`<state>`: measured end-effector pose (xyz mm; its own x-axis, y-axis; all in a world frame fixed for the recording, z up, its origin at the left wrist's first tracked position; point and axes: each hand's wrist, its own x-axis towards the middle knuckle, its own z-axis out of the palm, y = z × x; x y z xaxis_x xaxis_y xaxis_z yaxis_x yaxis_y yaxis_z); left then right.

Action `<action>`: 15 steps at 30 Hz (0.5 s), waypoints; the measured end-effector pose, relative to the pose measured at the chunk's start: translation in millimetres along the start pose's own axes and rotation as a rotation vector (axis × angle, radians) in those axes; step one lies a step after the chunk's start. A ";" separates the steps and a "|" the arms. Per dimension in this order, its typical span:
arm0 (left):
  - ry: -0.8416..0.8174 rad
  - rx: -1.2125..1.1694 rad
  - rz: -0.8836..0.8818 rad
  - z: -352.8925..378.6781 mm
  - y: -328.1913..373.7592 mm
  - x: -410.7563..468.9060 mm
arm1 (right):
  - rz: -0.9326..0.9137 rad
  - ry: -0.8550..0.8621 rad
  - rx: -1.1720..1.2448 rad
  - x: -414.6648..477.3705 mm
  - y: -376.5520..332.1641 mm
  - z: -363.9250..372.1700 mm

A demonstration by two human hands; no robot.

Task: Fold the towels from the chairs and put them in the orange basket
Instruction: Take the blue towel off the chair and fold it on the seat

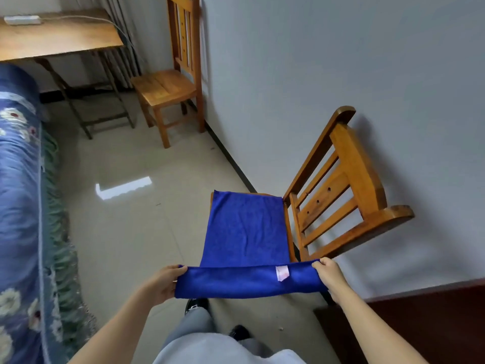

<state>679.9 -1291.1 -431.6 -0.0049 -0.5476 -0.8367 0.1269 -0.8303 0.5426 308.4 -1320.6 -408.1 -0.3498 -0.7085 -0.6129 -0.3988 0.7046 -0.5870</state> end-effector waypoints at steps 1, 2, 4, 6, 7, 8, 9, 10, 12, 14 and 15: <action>-0.008 0.009 -0.020 -1.2 -4.7 0.7 | 0.018 -0.012 -0.006 0.5 3.7 1.2; -0.012 0.023 -0.037 -1.8 -7.7 2.1 | 0.038 -0.017 -0.012 1.6 7.2 2.1; -0.013 0.064 -0.055 -1.3 -8.5 2.6 | 0.077 -0.021 -0.020 2.1 12.4 4.3; 0.009 0.109 -0.062 2.5 -4.7 3.1 | 0.111 -0.011 -0.014 3.0 15.5 6.5; 0.023 0.130 -0.059 4.6 -1.7 4.0 | 0.120 0.001 -0.012 4.3 16.3 8.0; 0.039 0.149 -0.044 6.8 1.3 5.4 | 0.121 0.012 -0.009 6.3 16.4 9.5; 0.059 0.166 -0.018 9.4 5.5 8.1 | 0.119 0.021 -0.002 8.6 14.5 11.2; 0.084 0.174 0.019 11.9 10.4 11.9 | 0.113 0.035 0.004 11.5 11.3 12.7; 0.126 0.163 0.093 17.6 22.6 18.6 | 0.092 0.072 0.002 16.6 0.3 15.7; 0.137 0.143 0.138 22.7 35.0 24.4 | 0.068 0.115 0.006 24.4 -10.8 19.0; 0.138 0.134 0.156 24.4 41.8 28.4 | 0.061 0.132 0.014 29.5 -16.3 21.2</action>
<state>660.9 -1343.8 -430.9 0.1413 -0.6585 -0.7392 -0.0178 -0.7483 0.6632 322.5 -1352.1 -427.7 -0.4816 -0.6630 -0.5731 -0.3621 0.7460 -0.5588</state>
